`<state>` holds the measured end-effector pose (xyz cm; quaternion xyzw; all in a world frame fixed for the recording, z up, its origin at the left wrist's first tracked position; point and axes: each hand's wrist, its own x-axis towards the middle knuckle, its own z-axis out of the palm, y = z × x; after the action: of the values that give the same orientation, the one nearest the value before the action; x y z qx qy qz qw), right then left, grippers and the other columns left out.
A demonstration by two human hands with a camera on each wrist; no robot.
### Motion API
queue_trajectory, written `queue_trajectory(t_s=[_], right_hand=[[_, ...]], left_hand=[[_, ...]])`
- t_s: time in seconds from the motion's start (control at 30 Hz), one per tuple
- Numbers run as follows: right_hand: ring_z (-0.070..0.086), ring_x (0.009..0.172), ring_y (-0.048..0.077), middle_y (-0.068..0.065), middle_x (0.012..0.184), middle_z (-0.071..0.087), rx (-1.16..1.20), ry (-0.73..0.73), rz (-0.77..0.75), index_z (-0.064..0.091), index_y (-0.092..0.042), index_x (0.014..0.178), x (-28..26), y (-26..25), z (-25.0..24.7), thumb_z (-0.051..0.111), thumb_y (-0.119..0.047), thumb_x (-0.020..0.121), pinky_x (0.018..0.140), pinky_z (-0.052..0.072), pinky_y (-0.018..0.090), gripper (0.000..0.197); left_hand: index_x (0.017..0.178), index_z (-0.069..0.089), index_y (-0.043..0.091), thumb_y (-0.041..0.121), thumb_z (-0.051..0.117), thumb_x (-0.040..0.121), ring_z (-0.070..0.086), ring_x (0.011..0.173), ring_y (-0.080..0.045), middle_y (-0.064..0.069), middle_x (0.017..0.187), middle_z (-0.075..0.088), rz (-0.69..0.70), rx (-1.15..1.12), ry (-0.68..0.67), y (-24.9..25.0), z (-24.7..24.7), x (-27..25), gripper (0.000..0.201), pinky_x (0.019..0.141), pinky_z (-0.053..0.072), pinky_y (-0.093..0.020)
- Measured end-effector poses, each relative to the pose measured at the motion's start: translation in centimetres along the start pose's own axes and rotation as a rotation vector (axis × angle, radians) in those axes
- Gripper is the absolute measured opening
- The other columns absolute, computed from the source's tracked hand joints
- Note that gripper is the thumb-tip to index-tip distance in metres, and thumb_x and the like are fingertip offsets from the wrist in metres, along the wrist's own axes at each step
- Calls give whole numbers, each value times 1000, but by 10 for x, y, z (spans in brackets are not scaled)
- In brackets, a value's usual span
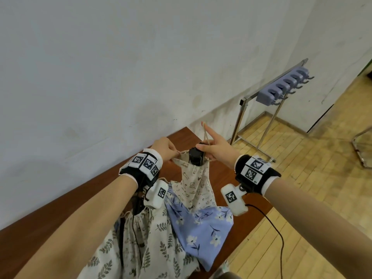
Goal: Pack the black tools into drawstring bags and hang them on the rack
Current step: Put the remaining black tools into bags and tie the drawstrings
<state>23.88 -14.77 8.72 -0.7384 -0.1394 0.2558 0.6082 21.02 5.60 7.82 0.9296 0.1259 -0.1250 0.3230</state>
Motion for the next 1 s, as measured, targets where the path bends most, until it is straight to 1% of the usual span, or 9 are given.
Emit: queue_trajectory(t_s=[0.13, 0.27, 0.37, 0.43, 0.57, 0.67, 0.77, 0.87, 1.0], right_hand=[[40, 47, 8, -1, 70, 46, 5, -9, 7, 16, -43, 151, -2, 0, 2, 64, -11, 92, 49, 37, 24, 82], [40, 48, 9, 2, 74, 48, 28, -6, 32, 17, -41, 152, 1, -2, 4, 65, -11, 91, 47, 36, 22, 82], [40, 48, 8, 10, 86, 46, 3, -3, 38, 17, -40, 152, 3, -4, 4, 65, -12, 91, 46, 37, 21, 83], [45, 48, 6, 11, 87, 48, -26, -7, 29, 17, -39, 152, 1, -6, 5, 65, -12, 91, 48, 41, 20, 82], [45, 47, 6, 13, 93, 58, -104, -41, 15, 13, -36, 153, 1, -11, 12, 64, -10, 92, 48, 41, 19, 84], [45, 45, 3, 15, 93, 57, -157, -31, 19, 10, -33, 154, 6, -14, 15, 64, -9, 91, 46, 39, 17, 87], [48, 51, 8, 13, 96, 60, -206, -60, 39, 7, -34, 154, 8, -19, 13, 64, -8, 91, 47, 44, 20, 89], [47, 48, 7, 3, 86, 58, -285, -110, 60, 6, -34, 154, 7, -24, 14, 62, -6, 92, 48, 45, 21, 88], [44, 45, 8, 11, 85, 53, -302, -117, 71, 10, -34, 154, 11, -26, 13, 60, -5, 92, 45, 44, 19, 85]], left_hand=[[80, 77, 15, 26, 67, 86, 64, 70, -15, 1, 78, 69, 22, -64, 40, -1, 0, -2, 16, 72, 55, -31], [77, 79, 15, 22, 68, 82, 62, 77, -6, 7, 78, 70, 55, -199, 97, 4, -1, -7, 13, 72, 48, -23], [57, 73, 15, 7, 63, 79, 59, 64, -1, 9, 63, 67, 19, -415, 60, 11, -9, -9, 25, 66, 45, -14], [48, 69, 19, 2, 60, 80, 58, 64, -12, 3, 62, 64, -5, -568, 8, 16, -14, -10, 37, 70, 49, -25], [60, 58, 3, -7, 53, 83, 55, 55, -19, -12, 60, 56, 74, -718, -46, 34, -15, -23, 26, 66, 47, -31], [61, 57, -2, -9, 53, 79, 46, 41, -16, -11, 56, 47, 91, -785, -59, 41, -19, -31, 20, 59, 44, -29], [66, 60, -9, -11, 53, 77, 39, 36, -15, -11, 55, 43, 163, -800, -104, 48, -28, -41, 13, 50, 44, -25], [65, 60, -7, -2, 52, 84, 37, 34, -12, -15, 60, 52, 136, -843, -168, 60, -31, -49, 21, 46, 42, -23], [69, 58, -1, 4, 52, 87, 33, 38, -7, -11, 69, 53, 74, -1018, -210, 61, -29, -49, 20, 42, 37, -18]])
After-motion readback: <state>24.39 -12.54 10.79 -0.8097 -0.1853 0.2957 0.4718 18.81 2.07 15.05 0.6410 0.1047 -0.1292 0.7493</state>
